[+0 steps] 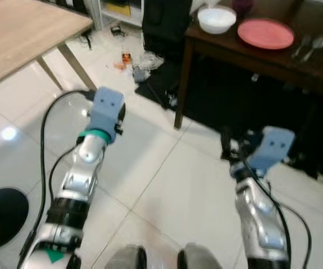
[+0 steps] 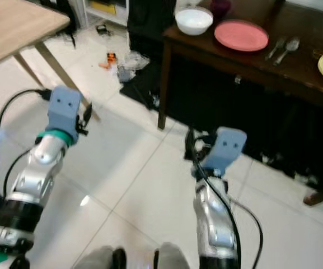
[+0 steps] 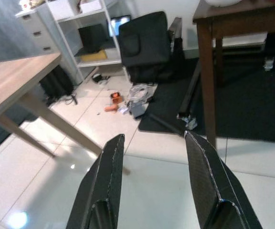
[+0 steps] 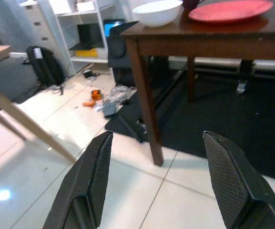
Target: Setting the table
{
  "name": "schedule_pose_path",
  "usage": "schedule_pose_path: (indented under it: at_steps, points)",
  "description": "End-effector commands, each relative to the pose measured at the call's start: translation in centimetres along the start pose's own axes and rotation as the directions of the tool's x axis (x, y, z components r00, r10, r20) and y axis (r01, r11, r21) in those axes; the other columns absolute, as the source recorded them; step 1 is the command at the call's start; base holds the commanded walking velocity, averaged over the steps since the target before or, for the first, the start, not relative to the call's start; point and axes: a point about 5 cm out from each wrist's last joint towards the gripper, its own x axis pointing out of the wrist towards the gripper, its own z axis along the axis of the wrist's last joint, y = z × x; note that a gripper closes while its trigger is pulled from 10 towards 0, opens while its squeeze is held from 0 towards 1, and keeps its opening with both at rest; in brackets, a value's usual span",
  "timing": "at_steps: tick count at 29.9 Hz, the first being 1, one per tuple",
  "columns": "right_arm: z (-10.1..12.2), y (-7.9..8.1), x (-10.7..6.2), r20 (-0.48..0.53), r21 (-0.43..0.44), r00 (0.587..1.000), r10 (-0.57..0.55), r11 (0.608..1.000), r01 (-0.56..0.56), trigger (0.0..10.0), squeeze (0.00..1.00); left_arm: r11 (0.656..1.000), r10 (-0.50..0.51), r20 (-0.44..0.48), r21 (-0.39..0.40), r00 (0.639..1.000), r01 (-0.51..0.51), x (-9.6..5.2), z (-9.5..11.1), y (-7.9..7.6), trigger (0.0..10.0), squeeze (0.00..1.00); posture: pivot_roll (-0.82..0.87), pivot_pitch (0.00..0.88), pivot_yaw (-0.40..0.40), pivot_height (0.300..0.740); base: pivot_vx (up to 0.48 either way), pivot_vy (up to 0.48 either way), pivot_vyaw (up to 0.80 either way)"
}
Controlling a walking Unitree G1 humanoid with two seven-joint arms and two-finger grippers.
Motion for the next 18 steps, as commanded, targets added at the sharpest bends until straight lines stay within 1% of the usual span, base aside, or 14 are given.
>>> schedule_pose_path:
  at_steps: [1, 2, 3, 4, 5, 6, 7, 8, 9, 11, 12, 14, 15, 18]
  points:
    - [2.2, 0.1, 0.4, 0.103, -0.120, 0.994, 0.034, 0.993, -0.021, 10.0, 0.00, 0.997, -0.073, 0.094, -0.019, 0.993, 0.076, -0.2, 1.5, -0.8, 10.0, 0.00, -0.14, 0.013, 0.111, 0.740, 0.469, 0.000, 0.00]
    - [2.2, 0.1, 0.4, 0.103, -0.120, 0.994, 0.034, 0.993, -0.021, 10.0, 0.00, 0.997, -0.073, 0.094, -0.019, 0.993, 0.076, -0.2, 1.5, -0.8, 10.0, 0.00, -0.14, 0.013, 0.111, 0.740, 0.469, 0.000, 0.00]
    - [3.5, 0.3, 0.6, 0.151, -0.183, 0.986, 0.065, 0.982, -0.037, 10.0, 0.00, 0.994, -0.104, 0.136, -0.025, 0.985, 0.108, -0.3, 2.2, -1.0, 10.0, 0.00, -0.14, 0.013, 0.111, 0.740, 0.469, 0.000, 0.00]
    - [3.5, 0.3, 0.6, 0.151, -0.183, 0.986, 0.065, 0.982, -0.037, 10.0, 0.00, 0.994, -0.104, 0.136, -0.025, 0.985, 0.108, -0.3, 2.2, -1.0, 10.0, 0.00, -0.14, 0.013, 0.111, 0.740, 0.469, 0.000, 0.00]
    - [4.5, 0.5, 0.9, 0.186, -0.227, 0.979, 0.088, 0.973, -0.044, 10.0, 0.00, 0.990, -0.130, 0.170, -0.030, 0.977, 0.137, -0.5, 2.8, -1.2, 10.0, 0.00, -0.13, 0.011, 0.097, 0.740, 0.458, 0.000, 0.00]
    - [4.5, 0.5, 0.9, 0.186, -0.227, 0.979, 0.088, 0.973, -0.044, 10.0, 0.00, 0.990, -0.130, 0.170, -0.030, 0.977, 0.137, -0.5, 2.8, -1.2, 10.0, 0.00, -0.13, 0.011, 0.097, 0.740, 0.458, 0.000, 0.00]
    - [5.3, 0.4, 1.2, 0.201, -0.244, 0.974, 0.099, 0.969, -0.048, 10.0, 0.00, 0.986, -0.150, 0.187, -0.042, 0.971, 0.160, -0.6, 3.1, -1.4, 10.0, 0.00, -0.13, 0.009, 0.072, 0.740, 0.428, 0.000, 0.00]
    - [5.6, 0.2, 1.5, 0.202, -0.245, 0.974, 0.104, 0.968, -0.053, 10.0, 0.00, 0.983, -0.162, 0.192, -0.059, 0.968, 0.176, -0.8, 3.2, -1.5, 10.0, 0.00, -0.14, 0.007, 0.048, 0.740, 0.424, 0.000, 0.00]
    - [5.6, 0.2, 1.5, 0.202, -0.245, 0.974, 0.104, 0.968, -0.053, 10.0, 0.00, 0.983, -0.162, 0.192, -0.059, 0.968, 0.176, -0.8, 3.2, -1.5, 10.0, 0.00, -0.14, 0.007, 0.048, 0.740, 0.424, 0.000, 0.00]
    - [5.3, -0.5, 1.8, 0.169, -0.247, 0.980, 0.103, 0.967, -0.059, 10.0, 0.00, 0.976, -0.178, 0.206, -0.089, 0.962, 0.199, -1.0, 3.4, -1.9, 10.0, 0.00, -0.14, 0.010, 0.001, 0.740, 0.422, 0.000, 0.00]
    - [5.3, -0.5, 1.8, 0.169, -0.247, 0.980, 0.103, 0.967, -0.059, 10.0, 0.00, 0.976, -0.178, 0.206, -0.089, 0.962, 0.199, -1.0, 3.4, -1.9, 10.0, 0.00, -0.14, 0.010, 0.001, 0.740, 0.420, 0.000, 0.00]
    - [4.9, -1.2, 1.8, 0.139, -0.229, 0.986, 0.088, 0.972, -0.055, 10.0, 0.00, 0.972, -0.184, 0.215, -0.106, 0.959, 0.210, -1.0, 3.5, -2.1, 10.0, 0.00, -0.15, 0.007, -0.005, 0.740, 0.420, 0.000, 0.00]
    - [4.9, -1.2, 1.8, 0.139, -0.229, 0.986, 0.088, 0.972, -0.055, 10.0, 0.00, 0.972, -0.184, 0.215, -0.106, 0.959, 0.210, -1.0, 3.5, -2.1, 10.0, 0.00, -0.15, 0.007, -0.005, 0.740, 0.420, 0.000, 0.00]
    - [4.1, -2.4, 1.7, 0.101, -0.169, 0.994, 0.040, 0.985, -0.022, 10.0, 0.00, 0.967, -0.195, 0.210, -0.123, 0.958, 0.223, -0.8, 3.4, -2.2, 10.0, 0.00, -0.16, 0.004, 0.019, 0.740, 0.420, 0.000, 0.00]
